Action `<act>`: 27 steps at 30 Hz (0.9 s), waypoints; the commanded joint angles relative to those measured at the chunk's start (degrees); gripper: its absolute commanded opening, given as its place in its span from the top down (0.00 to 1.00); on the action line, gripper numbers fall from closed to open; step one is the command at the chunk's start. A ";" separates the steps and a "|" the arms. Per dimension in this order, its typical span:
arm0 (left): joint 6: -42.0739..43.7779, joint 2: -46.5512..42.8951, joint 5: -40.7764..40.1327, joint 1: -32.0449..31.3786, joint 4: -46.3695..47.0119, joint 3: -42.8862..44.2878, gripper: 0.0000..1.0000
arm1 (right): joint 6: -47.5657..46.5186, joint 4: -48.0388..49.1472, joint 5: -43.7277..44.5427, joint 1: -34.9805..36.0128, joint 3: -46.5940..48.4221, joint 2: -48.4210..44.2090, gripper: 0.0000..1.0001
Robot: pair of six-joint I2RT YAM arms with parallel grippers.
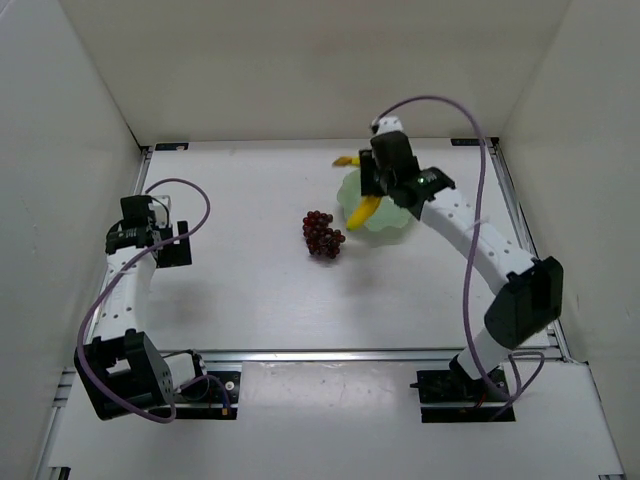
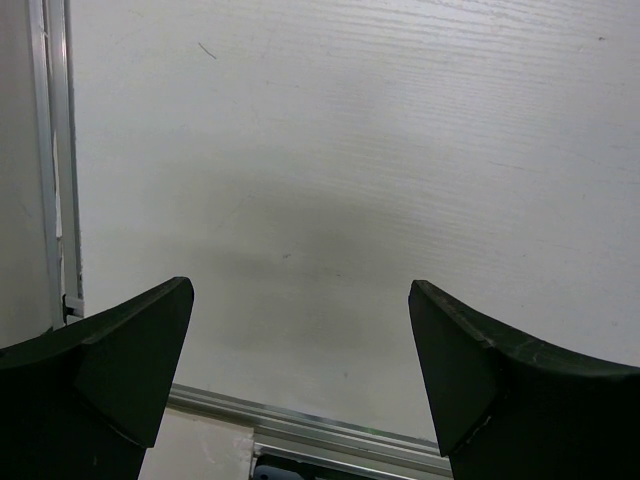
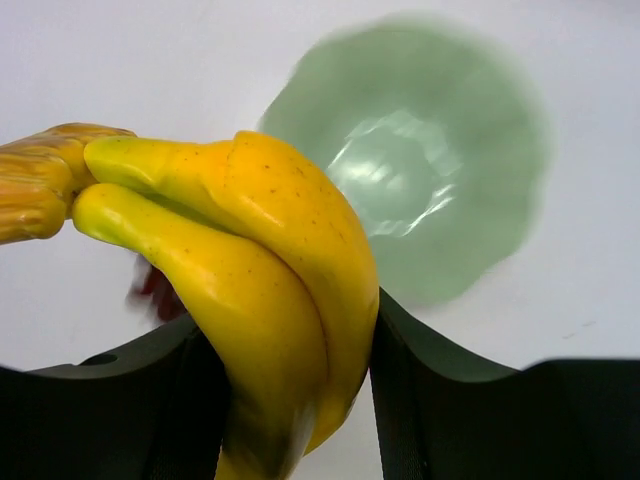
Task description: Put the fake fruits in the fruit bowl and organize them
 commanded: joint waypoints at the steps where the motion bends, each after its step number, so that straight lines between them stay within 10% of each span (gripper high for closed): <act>1: -0.76 -0.02 0.34 -1.08 0.40 2.10 0.00 | 5.50 1.69 15.94 -4.22 10.97 9.78 0.86; 6: -0.24 -0.55 0.34 -2.40 -0.65 2.63 0.00 | 6.56 -6.66 19.11 -7.57 32.25 28.86 0.85; 9: 1.17 0.23 0.87 -4.50 -1.26 4.65 0.00 | 7.17 -7.90 19.11 -8.72 36.07 33.71 0.58; 15: 4.59 4.63 -0.19 -11.00 -3.11 10.01 0.00 | 9.28 -7.90 15.52 -9.25 31.61 31.61 0.39; 20: 8.90 13.31 -5.00 -24.51 -5.39 17.47 0.00 | 7.09 -7.90 14.89 -9.78 28.80 27.66 0.03; 27: 9.26 32.65 0.66 -39.99 -12.25 41.01 0.00 | 9.55 -6.77 15.51 -11.53 18.26 13.17 0.00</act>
